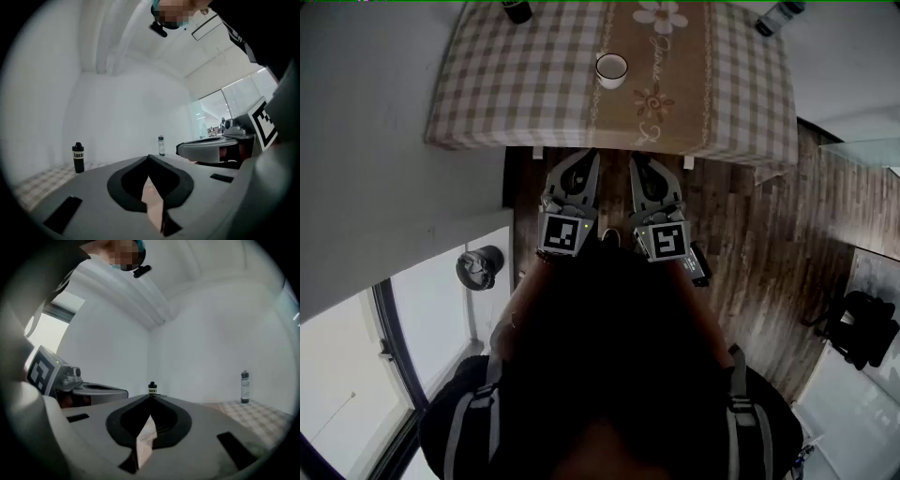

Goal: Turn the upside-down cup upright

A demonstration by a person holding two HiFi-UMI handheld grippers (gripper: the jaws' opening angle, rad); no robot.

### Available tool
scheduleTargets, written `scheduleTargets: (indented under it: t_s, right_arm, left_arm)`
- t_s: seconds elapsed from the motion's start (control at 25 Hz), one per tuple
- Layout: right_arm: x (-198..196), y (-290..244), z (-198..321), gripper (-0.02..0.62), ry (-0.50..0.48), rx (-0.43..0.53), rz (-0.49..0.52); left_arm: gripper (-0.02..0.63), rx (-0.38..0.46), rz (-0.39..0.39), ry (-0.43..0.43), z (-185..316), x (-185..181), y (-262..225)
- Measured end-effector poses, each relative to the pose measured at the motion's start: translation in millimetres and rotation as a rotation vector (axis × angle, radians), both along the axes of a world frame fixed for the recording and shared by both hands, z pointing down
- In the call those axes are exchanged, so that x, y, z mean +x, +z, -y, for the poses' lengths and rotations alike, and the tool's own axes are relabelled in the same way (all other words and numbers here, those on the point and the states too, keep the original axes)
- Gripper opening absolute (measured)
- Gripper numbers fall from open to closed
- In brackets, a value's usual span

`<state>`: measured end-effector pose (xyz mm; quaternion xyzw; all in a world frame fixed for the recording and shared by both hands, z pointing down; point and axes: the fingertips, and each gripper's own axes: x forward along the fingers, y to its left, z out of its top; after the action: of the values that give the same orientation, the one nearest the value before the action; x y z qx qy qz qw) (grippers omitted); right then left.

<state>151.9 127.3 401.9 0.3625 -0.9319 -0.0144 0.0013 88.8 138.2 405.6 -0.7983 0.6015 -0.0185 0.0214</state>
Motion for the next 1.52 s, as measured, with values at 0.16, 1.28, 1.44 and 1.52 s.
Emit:
scheduleTargets:
  t_s: [0.16,1.28,1.44,1.52]
  right_arm:
    - [-12.2,5.1,25.8,0.002,0.003,-0.054,0.004]
    - [-104.7,40.2,181.6,0.003,0.221,-0.105,-0.100]
    - [-99.1,52.1,193.8,0.002,0.221,-0.106,-0.103]
    - [-95.2,55.5,199.8,0.003,0.215,-0.103,-0.109]
  left_arm:
    - [-0.006,-0.005,0.012,0.024,28.2,-13.9,-3.9]
    - [0.017,-0.185,-0.010,0.301,224.3,-125.0,76.5]
    - [0.040,-0.203,0.043,0.307,243.7,-129.0,95.7]
    - [0.043,-0.221,0.063,0.297,254.9,-132.6,107.2]
